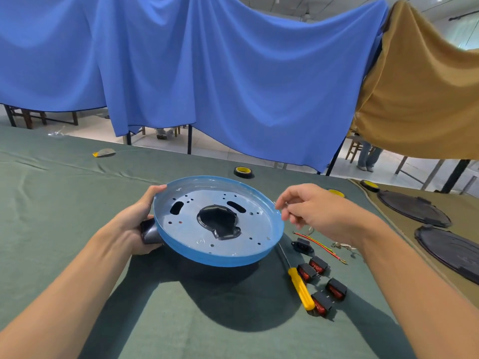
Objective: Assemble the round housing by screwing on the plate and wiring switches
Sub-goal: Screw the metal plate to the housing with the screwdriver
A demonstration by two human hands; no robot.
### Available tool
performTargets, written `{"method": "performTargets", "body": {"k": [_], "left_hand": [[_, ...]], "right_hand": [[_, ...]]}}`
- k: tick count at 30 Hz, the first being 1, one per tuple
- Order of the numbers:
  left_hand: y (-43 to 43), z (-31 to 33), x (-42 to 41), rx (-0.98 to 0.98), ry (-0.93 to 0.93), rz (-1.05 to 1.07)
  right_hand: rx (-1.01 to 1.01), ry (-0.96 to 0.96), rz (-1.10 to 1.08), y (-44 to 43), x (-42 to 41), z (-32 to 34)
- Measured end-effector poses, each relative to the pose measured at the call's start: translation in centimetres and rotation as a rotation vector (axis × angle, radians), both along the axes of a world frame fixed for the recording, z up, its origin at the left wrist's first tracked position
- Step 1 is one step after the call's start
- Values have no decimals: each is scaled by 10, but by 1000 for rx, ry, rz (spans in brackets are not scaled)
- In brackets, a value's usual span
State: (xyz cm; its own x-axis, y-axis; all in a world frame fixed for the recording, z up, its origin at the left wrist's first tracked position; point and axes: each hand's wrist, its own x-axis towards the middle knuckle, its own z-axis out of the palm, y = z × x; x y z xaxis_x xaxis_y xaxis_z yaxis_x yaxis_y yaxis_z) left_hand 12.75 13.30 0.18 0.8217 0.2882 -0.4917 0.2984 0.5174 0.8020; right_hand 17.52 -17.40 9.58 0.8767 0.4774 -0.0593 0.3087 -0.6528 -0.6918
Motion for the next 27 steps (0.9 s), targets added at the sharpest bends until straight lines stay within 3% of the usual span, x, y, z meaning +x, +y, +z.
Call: {"method": "performTargets", "body": {"k": [4, 9, 17, 27], "left_hand": [[3, 0, 2, 18, -7, -130], [5, -5, 5, 26, -109, -220], [2, -13, 2, 128, -105, -459], [9, -14, 2, 127, -102, -492]], "right_hand": [[217, 0, 132, 38, 6, -3], [352, -44, 102, 92, 17, -11], [167, -233, 217, 127, 30, -19], [6, -348, 326, 136, 31, -31]]}}
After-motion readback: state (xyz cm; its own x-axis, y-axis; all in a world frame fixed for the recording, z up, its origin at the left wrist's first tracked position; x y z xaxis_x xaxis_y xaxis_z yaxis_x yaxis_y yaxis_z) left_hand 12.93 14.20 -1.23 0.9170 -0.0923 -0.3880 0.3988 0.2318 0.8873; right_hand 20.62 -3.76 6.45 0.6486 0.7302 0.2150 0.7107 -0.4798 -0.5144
